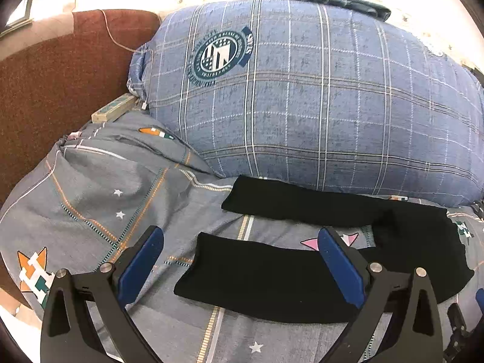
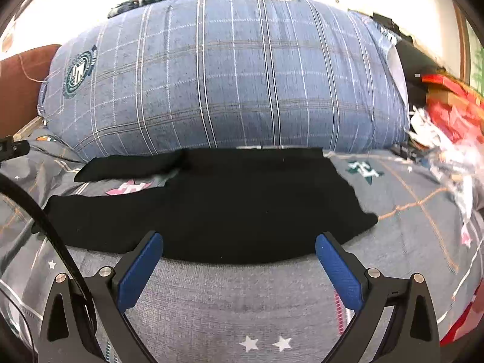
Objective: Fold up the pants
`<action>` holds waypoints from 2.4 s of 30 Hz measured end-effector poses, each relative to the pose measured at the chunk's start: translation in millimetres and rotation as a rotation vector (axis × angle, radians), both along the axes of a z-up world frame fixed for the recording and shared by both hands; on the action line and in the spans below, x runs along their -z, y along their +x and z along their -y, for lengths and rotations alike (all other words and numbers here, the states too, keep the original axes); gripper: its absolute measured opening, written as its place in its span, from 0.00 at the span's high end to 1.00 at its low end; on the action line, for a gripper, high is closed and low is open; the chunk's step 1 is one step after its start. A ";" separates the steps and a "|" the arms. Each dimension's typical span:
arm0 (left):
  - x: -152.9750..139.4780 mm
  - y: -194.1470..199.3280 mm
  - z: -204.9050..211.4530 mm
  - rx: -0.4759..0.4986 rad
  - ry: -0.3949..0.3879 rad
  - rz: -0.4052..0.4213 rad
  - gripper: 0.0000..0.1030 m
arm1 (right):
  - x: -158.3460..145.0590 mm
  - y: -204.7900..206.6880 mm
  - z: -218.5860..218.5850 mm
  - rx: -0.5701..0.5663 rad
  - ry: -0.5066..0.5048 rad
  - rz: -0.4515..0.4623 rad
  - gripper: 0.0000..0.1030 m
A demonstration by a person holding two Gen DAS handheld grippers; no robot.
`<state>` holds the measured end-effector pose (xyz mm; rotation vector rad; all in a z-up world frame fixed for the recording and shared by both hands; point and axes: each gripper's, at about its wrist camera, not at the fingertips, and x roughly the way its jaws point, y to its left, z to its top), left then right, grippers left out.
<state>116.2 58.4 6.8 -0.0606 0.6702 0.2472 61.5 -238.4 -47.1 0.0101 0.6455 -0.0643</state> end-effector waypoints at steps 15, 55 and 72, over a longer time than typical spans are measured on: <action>49.6 20.5 -49.9 -0.034 -0.102 -0.196 0.01 | -31.5 49.7 35.9 -0.137 -0.014 -0.077 0.00; 154.5 282.0 -83.1 0.251 -0.272 -0.462 0.01 | 83.1 361.4 27.5 -0.422 -0.001 -0.602 0.10; 99.3 266.3 -77.7 0.292 -0.248 -0.379 0.90 | 49.6 320.3 15.1 -0.434 0.013 -0.542 0.94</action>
